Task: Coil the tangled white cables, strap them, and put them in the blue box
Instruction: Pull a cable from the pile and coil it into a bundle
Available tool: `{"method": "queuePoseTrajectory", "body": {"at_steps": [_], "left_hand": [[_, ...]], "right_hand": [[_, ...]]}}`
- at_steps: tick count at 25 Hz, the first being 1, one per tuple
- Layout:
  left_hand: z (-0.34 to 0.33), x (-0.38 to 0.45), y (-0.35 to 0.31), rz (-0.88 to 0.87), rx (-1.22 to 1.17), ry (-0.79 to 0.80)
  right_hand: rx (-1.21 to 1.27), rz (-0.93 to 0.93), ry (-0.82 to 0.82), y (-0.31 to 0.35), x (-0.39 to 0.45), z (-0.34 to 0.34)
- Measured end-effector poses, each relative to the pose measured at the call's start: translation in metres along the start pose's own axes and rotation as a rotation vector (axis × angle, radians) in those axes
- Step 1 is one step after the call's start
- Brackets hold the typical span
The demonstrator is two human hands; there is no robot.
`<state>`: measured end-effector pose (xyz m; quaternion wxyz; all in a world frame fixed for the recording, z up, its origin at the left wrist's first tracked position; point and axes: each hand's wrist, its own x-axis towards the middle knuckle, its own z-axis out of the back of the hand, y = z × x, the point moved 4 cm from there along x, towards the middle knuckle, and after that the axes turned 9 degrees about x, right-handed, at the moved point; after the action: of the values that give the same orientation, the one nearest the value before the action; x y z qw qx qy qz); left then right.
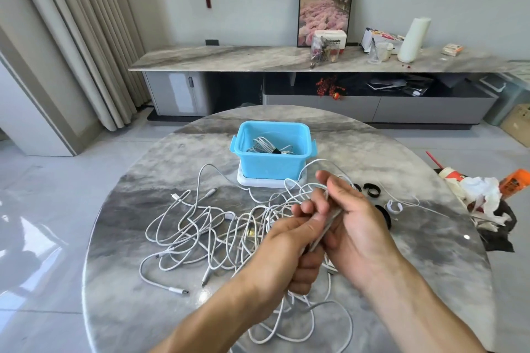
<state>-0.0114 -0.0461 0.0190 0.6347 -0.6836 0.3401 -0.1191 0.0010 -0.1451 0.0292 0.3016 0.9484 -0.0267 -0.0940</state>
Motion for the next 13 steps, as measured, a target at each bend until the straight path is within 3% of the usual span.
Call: {"method": "queuePoseTrajectory", "body": {"at_steps": [7, 13], "left_hand": [[-0.007, 0.0, 0.015, -0.086, 0.029, 0.1], [-0.011, -0.003, 0.01, -0.034, 0.096, 0.069]], "right_hand": [[-0.256, 0.022, -0.028, 0.006, -0.002, 0.0], [-0.234, 0.07, -0.173, 0.01, -0.001, 0.007]]}}
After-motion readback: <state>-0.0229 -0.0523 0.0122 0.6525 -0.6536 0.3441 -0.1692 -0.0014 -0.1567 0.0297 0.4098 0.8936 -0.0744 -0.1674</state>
